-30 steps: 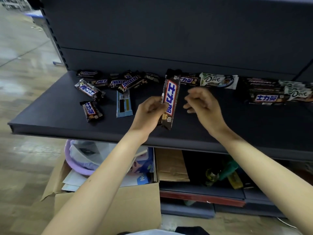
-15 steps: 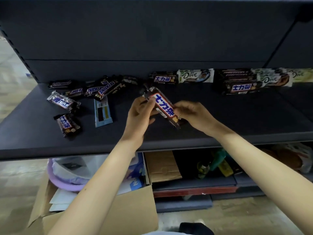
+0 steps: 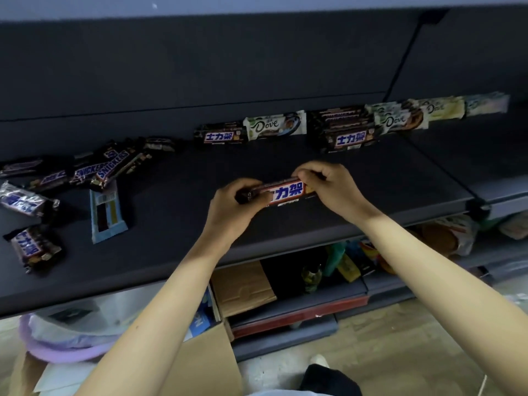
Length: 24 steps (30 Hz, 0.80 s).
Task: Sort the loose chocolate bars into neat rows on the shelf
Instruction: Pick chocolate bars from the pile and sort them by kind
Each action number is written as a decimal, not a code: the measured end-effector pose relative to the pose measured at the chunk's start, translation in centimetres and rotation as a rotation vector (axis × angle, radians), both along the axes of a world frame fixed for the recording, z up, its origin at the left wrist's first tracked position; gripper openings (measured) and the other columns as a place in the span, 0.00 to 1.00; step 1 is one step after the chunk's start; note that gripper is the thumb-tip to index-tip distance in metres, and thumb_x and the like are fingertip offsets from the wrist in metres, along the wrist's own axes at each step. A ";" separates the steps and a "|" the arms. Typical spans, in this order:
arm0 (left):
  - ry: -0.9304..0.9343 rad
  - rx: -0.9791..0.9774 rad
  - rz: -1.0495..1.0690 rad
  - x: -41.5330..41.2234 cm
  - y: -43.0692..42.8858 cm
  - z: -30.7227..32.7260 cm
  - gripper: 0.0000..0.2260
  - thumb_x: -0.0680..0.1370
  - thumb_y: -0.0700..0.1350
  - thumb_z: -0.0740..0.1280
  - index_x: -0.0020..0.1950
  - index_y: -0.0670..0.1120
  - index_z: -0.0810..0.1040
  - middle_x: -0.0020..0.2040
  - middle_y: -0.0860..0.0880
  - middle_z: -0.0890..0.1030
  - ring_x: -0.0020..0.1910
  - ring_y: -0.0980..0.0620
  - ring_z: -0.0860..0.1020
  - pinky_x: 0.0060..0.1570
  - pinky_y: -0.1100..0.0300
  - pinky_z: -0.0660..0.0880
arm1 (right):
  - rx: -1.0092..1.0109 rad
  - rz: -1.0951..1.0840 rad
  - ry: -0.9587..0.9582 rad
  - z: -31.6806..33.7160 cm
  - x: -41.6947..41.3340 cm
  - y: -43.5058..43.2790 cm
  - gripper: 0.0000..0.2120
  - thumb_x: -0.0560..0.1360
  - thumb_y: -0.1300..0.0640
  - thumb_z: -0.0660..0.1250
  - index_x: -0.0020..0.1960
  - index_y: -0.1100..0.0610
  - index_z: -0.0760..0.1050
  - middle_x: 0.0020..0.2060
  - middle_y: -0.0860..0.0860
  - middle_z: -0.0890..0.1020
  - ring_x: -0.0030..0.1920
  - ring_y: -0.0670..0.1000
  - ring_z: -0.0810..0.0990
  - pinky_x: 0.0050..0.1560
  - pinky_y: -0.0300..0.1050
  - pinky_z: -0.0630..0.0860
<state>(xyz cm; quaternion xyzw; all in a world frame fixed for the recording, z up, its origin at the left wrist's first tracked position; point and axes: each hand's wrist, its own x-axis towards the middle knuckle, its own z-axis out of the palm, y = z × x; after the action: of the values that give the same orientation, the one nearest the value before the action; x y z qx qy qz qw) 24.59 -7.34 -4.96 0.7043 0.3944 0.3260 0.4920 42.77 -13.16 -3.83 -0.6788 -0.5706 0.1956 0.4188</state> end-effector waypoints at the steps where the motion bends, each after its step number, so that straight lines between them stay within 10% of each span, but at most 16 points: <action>1: 0.008 0.018 0.001 0.5 0.0 0.1 0.08 0.73 0.46 0.71 0.44 0.60 0.76 0.43 0.61 0.78 0.45 0.59 0.79 0.49 0.59 0.77 | 0.003 -0.010 -0.008 0.0 0.7 -0.2 0.07 0.78 0.58 0.62 0.49 0.53 0.79 0.39 0.40 0.79 0.37 0.32 0.76 0.40 0.24 0.69; 13: -0.015 0.112 0.074 9.8 -0.8 0.5 0.07 0.71 0.46 0.72 0.44 0.58 0.78 0.42 0.56 0.81 0.43 0.54 0.81 0.50 0.52 0.79 | 0.032 0.191 -0.363 0.8 9.3 0.1 0.11 0.76 0.59 0.66 0.56 0.59 0.79 0.45 0.47 0.80 0.46 0.43 0.76 0.45 0.26 0.69; 18: 0.127 0.142 0.094 12.9 -0.7 0.7 0.16 0.78 0.53 0.62 0.64 0.52 0.72 0.48 0.59 0.76 0.43 0.67 0.74 0.42 0.77 0.70 | -0.009 0.099 -0.380 0.3 14.1 0.7 0.11 0.76 0.56 0.65 0.56 0.56 0.80 0.51 0.50 0.82 0.53 0.50 0.78 0.60 0.51 0.70; 24: 0.345 0.304 0.191 15.1 -1.0 -1.1 0.18 0.78 0.49 0.62 0.67 0.48 0.68 0.62 0.51 0.76 0.61 0.51 0.72 0.64 0.59 0.61 | -0.009 -0.059 -0.460 -0.3 19.7 1.6 0.10 0.76 0.52 0.64 0.54 0.50 0.80 0.54 0.46 0.80 0.59 0.48 0.74 0.62 0.51 0.57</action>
<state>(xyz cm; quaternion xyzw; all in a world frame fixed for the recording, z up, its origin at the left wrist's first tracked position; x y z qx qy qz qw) 39.68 -8.32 -6.04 0.7750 0.4840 0.3015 0.2726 62.47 -11.61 -4.12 -0.7238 -0.6301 0.0258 0.2801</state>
